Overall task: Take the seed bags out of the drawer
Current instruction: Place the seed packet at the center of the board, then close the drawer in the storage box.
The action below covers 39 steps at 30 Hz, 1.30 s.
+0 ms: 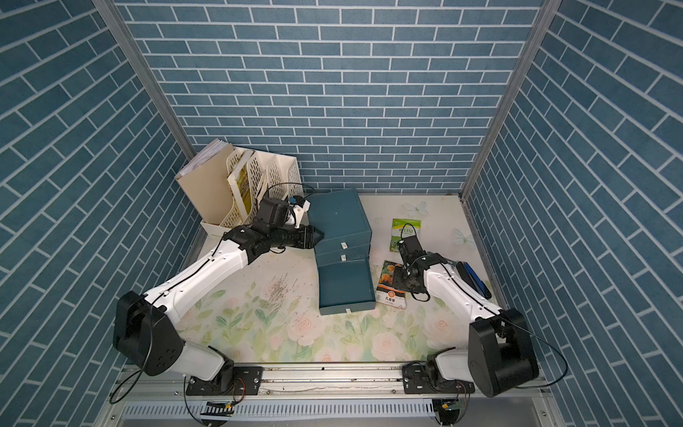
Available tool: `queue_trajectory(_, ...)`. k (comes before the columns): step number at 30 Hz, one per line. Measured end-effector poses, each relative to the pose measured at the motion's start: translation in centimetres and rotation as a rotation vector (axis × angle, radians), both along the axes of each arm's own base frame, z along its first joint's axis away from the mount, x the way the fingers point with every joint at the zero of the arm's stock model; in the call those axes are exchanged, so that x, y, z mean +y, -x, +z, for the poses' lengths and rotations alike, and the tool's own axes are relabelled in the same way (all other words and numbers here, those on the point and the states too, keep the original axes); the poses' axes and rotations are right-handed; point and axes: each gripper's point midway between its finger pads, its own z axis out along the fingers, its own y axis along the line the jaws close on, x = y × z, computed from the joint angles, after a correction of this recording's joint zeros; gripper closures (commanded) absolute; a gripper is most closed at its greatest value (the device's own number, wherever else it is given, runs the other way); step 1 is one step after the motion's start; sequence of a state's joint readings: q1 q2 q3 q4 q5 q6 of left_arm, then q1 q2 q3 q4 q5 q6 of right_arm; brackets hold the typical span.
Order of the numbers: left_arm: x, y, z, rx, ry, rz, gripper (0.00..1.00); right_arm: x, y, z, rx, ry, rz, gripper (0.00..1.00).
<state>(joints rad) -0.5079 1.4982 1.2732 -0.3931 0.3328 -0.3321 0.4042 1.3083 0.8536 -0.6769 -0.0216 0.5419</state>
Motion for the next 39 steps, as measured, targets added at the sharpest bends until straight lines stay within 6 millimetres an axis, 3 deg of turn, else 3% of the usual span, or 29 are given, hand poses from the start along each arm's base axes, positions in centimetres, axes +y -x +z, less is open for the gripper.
queue_trajectory(8, 0.0, 0.0, 0.0, 0.001, -0.001, 0.001, 0.38, 6.8, 4.1, 2.7, -0.041, -0.124, 0.210, 0.55)
queue_trajectory(17, 0.0, 0.0, 0.0, 0.000, -0.002, 0.001, 0.38, 10.2, 8.3, 5.1, -0.060, -0.242, 0.271, 0.41)
queue_trajectory(22, 0.0, 0.0, 0.0, 0.000, -0.002, 0.001, 0.38, 12.6, 10.9, 4.6, -0.025, -0.271, 0.330, 0.34)
queue_trajectory(28, 0.0, 0.0, 0.0, 0.000, -0.002, 0.001, 0.38, 15.0, 13.1, 2.6, 0.012, -0.255, 0.371, 0.26)
queue_trajectory(33, 0.0, 0.0, 0.0, 0.001, -0.002, 0.001, 0.38, 15.8, 13.4, 1.2, -0.015, -0.209, 0.365, 0.22)
queue_trajectory(39, 0.0, 0.0, 0.0, 0.000, -0.002, 0.000, 0.38, 15.1, 13.0, -0.5, -0.084, -0.157, 0.318, 0.25)
